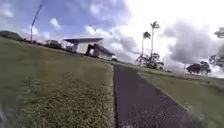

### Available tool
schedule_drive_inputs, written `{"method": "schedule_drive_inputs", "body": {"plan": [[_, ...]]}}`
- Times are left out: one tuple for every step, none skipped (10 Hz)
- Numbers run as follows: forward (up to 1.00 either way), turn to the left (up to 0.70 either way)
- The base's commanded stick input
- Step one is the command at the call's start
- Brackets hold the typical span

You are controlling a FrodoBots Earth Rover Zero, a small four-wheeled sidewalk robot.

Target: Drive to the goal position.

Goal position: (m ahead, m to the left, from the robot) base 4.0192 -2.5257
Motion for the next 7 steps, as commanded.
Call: {"method": "schedule_drive_inputs", "body": {"plan": [[0.85,-0.34],[0.85,-0.34],[0.85,-0.34],[0.85,-0.34],[0.85,-0.34],[0.85,-0.34],[0.85,-0.34]]}}
